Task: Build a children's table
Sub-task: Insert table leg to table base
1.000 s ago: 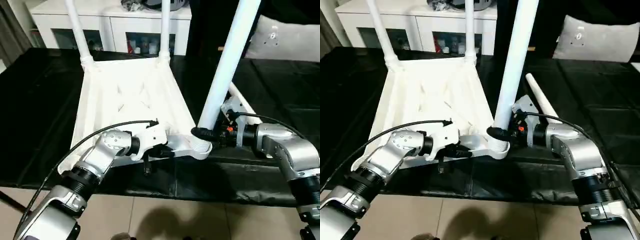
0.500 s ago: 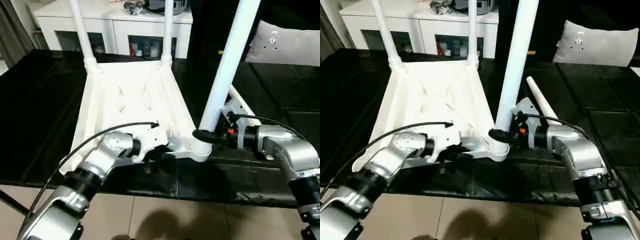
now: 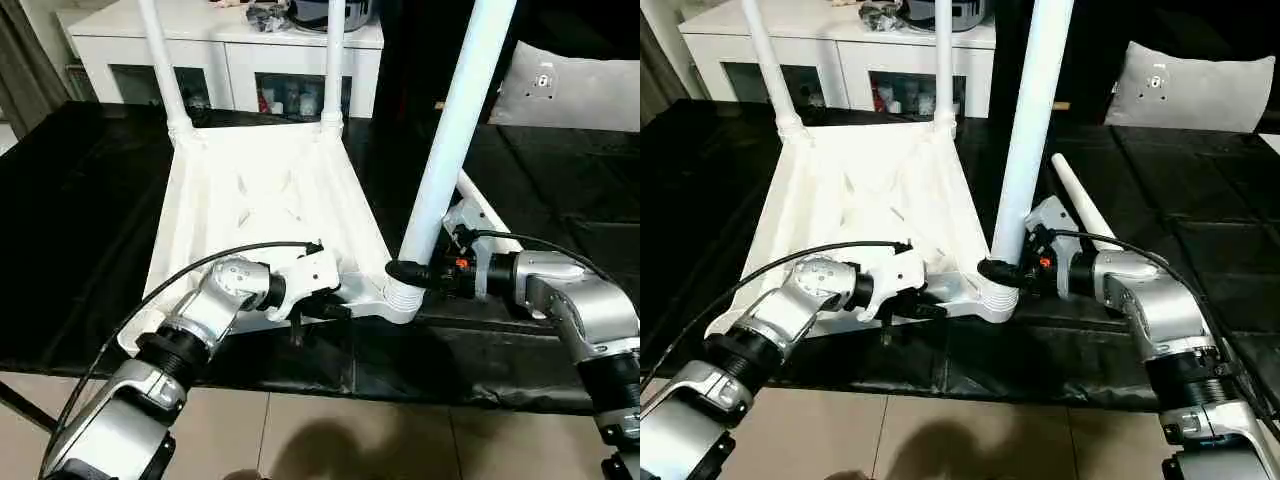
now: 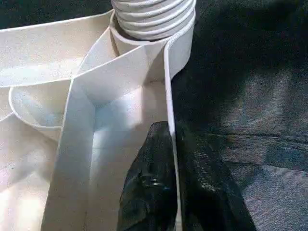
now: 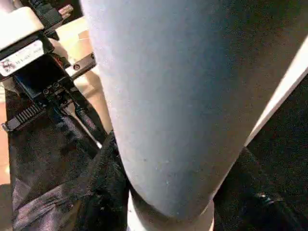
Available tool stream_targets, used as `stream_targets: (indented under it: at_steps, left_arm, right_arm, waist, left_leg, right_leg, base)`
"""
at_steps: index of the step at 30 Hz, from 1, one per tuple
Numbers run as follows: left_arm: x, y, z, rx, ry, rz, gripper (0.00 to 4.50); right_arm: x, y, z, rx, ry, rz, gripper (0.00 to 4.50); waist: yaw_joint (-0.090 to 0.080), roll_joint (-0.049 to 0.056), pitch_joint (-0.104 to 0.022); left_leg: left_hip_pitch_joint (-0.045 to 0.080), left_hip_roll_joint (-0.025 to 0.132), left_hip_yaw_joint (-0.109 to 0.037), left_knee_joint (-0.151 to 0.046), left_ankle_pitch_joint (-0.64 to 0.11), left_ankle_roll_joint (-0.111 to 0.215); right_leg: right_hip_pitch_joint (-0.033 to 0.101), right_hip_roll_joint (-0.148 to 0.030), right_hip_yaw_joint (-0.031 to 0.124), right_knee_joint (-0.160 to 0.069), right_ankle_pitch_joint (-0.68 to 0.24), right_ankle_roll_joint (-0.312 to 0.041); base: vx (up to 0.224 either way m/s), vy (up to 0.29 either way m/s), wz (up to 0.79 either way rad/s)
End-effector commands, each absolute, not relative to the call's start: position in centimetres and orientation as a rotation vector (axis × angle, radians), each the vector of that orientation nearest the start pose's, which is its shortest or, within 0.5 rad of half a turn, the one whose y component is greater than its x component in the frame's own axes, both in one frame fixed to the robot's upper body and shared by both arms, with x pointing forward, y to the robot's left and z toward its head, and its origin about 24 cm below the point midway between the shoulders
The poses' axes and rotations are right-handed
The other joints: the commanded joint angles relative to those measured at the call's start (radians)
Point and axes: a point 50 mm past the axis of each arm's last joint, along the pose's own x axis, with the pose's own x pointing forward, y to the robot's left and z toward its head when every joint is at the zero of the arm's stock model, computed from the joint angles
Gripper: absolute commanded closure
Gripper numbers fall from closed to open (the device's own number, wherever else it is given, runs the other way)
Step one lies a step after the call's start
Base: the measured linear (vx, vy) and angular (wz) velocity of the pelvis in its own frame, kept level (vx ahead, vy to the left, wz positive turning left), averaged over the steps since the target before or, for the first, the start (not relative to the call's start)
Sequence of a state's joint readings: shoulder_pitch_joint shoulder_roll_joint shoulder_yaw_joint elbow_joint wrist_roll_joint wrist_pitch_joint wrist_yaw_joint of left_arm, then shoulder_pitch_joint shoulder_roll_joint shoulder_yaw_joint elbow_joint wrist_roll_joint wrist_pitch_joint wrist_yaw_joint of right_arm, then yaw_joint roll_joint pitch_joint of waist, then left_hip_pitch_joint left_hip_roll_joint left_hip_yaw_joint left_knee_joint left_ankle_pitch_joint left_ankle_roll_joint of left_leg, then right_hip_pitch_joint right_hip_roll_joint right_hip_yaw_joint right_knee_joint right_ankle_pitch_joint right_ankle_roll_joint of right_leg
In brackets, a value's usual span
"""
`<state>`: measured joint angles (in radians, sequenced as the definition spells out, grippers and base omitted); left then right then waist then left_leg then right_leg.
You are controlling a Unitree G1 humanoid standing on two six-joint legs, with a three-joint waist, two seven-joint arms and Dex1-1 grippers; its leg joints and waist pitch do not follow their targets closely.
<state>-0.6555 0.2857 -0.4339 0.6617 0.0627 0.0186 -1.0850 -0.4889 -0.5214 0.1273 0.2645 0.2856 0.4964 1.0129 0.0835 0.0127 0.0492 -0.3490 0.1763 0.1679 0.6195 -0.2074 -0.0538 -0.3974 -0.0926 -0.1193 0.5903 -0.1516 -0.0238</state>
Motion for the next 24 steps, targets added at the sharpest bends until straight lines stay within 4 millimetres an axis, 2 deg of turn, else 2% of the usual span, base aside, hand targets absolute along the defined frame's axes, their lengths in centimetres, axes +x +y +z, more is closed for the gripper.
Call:
stream_targets:
  at_steps: [1,8,12,16,17,18,19,20,23,24]
  left_arm:
    - [31.5,9.4,3.6,0.572,0.465,-1.399,4.5]
    - [31.5,9.3,3.7,0.575,0.456,-1.414,4.5]
    - [31.6,9.3,3.8,0.557,0.444,-1.398,4.5]
    - [31.6,9.4,3.7,0.552,0.442,-1.392,4.5]
    - [31.6,9.4,3.7,0.552,0.441,-1.389,4.5]
    - [31.6,9.4,3.8,0.549,0.439,-1.385,4.5]
    - [31.7,9.4,3.8,0.548,0.436,-1.38,4.5]
    - [31.7,9.4,3.8,0.547,0.433,-1.375,4.5]
    - [31.8,9.5,3.8,0.551,0.431,-1.368,4.5]
    - [31.8,9.5,3.8,0.554,0.431,-1.369,4.5]
  right_arm:
    - [31.0,-18.3,7.8,-0.106,0.491,1.008,2.61]
    - [31.1,-18.6,7.0,-0.003,0.487,0.979,2.61]
    - [30.5,-19.7,6.1,0.188,0.427,0.917,2.61]
    - [30.0,-20.1,5.3,0.25,0.413,0.888,2.61]
    - [29.6,-20.1,5.0,0.263,0.409,0.885,2.61]
    - [29.4,-20.1,4.7,0.266,0.406,0.884,2.61]
    - [29.0,-20.1,4.4,0.265,0.402,0.883,2.61]
    - [28.8,-20.1,4.1,0.264,0.395,0.878,2.61]
    - [28.4,-20.1,3.6,0.182,0.38,0.848,2.61]
    - [28.3,-20.1,3.4,0.14,0.387,0.837,2.61]
  waist:
    - [-0.006,-0.005,-0.061]
    - [-0.006,-0.006,-0.062]
    - [-0.005,-0.003,-0.062]
    - [-0.003,-0.005,-0.063]
    - [-0.002,0.011,-0.062]
    - [-0.004,0.006,-0.061]
    - [-0.003,0.003,-0.064]
    - [-0.001,0.008,-0.065]
    - [-0.001,0.012,-0.063]
    - [-0.002,0.021,-0.062]
  left_leg:
    - [0.004,0.046,-0.019,-0.081,-0.272,0.03]
    - [0.003,0.048,-0.019,-0.083,-0.268,0.029]
    - [0.004,0.048,-0.019,-0.083,-0.275,0.031]
    - [0.002,0.05,-0.02,-0.086,-0.264,0.035]
    - [0.004,0.049,-0.021,-0.086,-0.27,0.03]
    - [0.005,0.05,-0.019,-0.087,-0.281,0.03]
    - [0.002,0.048,-0.019,-0.087,-0.271,0.035]
    - [0.001,0.047,-0.019,-0.087,-0.263,0.038]
    - [0.004,0.045,-0.015,-0.089,-0.257,0.045]
    - [0.006,0.044,-0.017,-0.09,-0.267,0.042]
  right_leg:
    - [0.047,-0.069,0.046,-0.103,-0.507,-0.097]
    - [0.046,-0.07,0.048,-0.102,-0.497,-0.105]
    - [0.046,-0.072,0.048,-0.104,-0.498,-0.108]
    - [0.048,-0.072,0.047,-0.103,-0.484,-0.11]
    - [0.047,-0.072,0.047,-0.102,-0.485,-0.113]
    - [0.046,-0.071,0.047,-0.108,-0.485,-0.111]
    - [0.051,-0.071,0.046,-0.105,-0.476,-0.112]
    - [0.051,-0.071,0.046,-0.104,-0.47,-0.11]
    - [0.048,-0.068,0.043,-0.112,-0.498,-0.094]
    - [0.049,-0.069,0.039,-0.116,-0.525,-0.086]
  base:
    - [0.0,0.0,0.0]
    - [0.0,0.0,0.0]
    - [0.0,0.0,0.0]
    - [0.0,0.0,0.0]
    - [0.0,0.0,0.0]
    - [0.0,0.0,0.0]
    - [0.0,0.0,0.0]
    - [0.0,0.0,0.0]
    - [0.0,0.0,0.0]
    - [0.0,0.0,0.0]
